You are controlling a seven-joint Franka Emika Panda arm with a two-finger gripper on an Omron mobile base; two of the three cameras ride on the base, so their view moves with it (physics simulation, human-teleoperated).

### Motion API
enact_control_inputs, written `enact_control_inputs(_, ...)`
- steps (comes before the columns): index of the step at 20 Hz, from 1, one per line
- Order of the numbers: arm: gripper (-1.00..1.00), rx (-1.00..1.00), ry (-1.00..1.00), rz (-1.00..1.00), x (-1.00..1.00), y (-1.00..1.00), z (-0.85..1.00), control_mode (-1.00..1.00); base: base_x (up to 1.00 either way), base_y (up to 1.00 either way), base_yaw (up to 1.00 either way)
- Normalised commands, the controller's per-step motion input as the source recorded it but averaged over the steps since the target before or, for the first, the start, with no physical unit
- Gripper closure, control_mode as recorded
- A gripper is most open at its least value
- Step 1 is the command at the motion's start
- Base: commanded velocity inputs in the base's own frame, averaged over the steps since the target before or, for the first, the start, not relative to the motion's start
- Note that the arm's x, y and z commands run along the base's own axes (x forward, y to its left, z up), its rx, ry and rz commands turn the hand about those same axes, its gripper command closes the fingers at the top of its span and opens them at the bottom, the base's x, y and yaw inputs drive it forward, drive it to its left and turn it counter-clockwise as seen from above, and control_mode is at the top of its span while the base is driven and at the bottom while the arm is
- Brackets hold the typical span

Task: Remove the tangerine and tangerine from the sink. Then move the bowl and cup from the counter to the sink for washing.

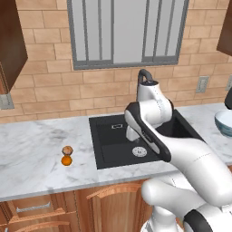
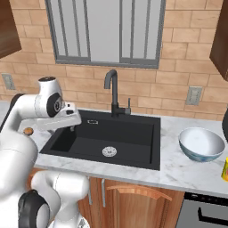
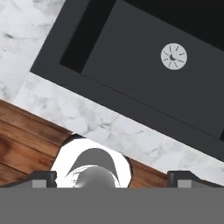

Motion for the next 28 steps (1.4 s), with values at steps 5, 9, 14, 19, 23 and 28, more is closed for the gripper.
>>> enact_control_inputs(5, -1.00, -0.02, 0.01, 0.05, -0.10, -0.38, 0.07, -1.00, 0.00, 0.00, 0.00)
enact_control_inputs(9, -1.00, -0.01, 0.01, 0.00, -0.08, -0.38, 0.08, -1.00, 0.00, 0.00, 0.00)
enact_control_inputs(14, -1.00, 0.00, 0.08, 0.00, -0.06, -0.35, 0.10, -1.00, 0.00, 0.00, 0.00)
enact_control_inputs(19, -1.00, 0.00, 0.06, 0.00, -0.01, -0.35, 0.07, -1.00, 0.00, 0.00, 0.00)
enact_control_inputs(23, -1.00, 0.00, 0.01, 0.00, 0.00, -0.40, 0.05, -1.00, 0.00, 0.00, 0.00)
enact_control_inputs(28, -1.00, -0.01, 0.00, 0.00, -0.03, -0.43, 0.02, -1.00, 0.00, 0.00, 0.00)
